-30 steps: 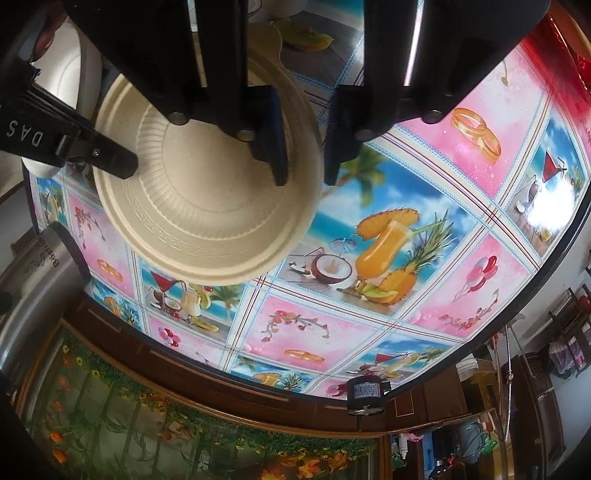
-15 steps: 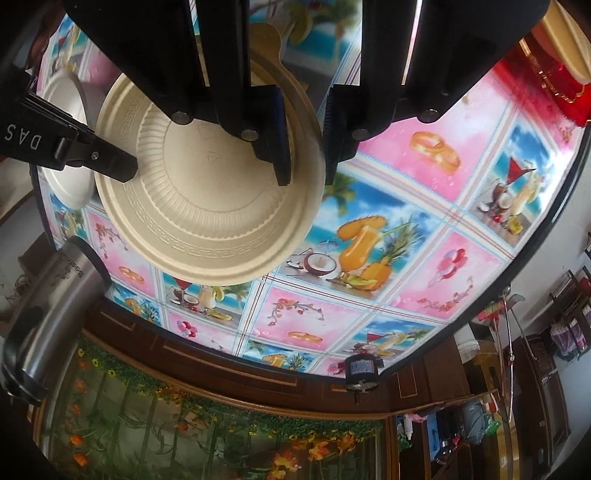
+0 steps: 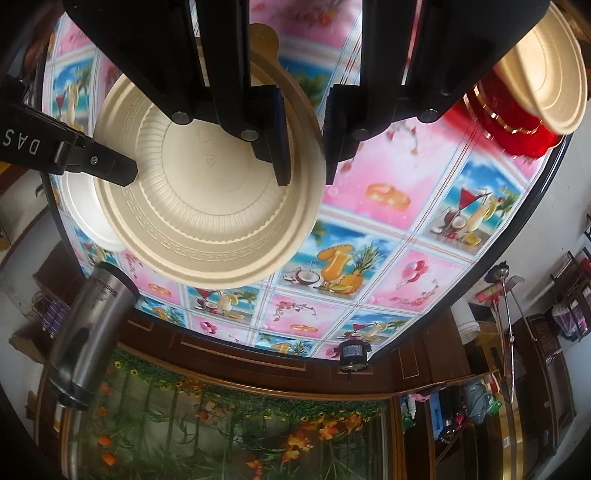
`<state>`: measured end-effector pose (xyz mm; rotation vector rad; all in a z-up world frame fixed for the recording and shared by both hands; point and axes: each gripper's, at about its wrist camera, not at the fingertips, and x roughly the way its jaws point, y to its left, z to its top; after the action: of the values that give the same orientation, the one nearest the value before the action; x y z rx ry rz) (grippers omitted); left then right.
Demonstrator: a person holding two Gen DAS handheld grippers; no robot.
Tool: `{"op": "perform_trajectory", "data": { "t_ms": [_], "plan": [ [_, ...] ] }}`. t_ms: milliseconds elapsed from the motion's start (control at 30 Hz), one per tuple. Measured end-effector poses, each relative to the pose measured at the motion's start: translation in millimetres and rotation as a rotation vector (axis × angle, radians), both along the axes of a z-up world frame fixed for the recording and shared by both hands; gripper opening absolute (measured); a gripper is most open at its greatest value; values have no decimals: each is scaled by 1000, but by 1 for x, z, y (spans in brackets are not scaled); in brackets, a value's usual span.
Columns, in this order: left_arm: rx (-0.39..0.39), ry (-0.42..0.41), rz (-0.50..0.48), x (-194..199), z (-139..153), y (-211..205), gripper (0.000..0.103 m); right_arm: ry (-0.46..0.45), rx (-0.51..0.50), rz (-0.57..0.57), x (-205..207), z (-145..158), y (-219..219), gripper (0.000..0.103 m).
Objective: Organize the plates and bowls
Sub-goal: 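Lift and carry the second beige bowl with both grippers to the stack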
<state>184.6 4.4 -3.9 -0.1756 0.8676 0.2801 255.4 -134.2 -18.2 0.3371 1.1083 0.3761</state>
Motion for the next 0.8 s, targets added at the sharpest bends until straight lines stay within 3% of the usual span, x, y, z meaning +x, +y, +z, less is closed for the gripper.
{"op": "perform_trajectory", "data": {
  "t_ms": [400,800],
  "plan": [
    [-3,-31,-46,-64,9,5,14,-50,-18,1,-81,15,-3,9],
    [9,-76,7,-110,23,40,14,-91,-2,70,-119,31,32,9]
  ]
}}
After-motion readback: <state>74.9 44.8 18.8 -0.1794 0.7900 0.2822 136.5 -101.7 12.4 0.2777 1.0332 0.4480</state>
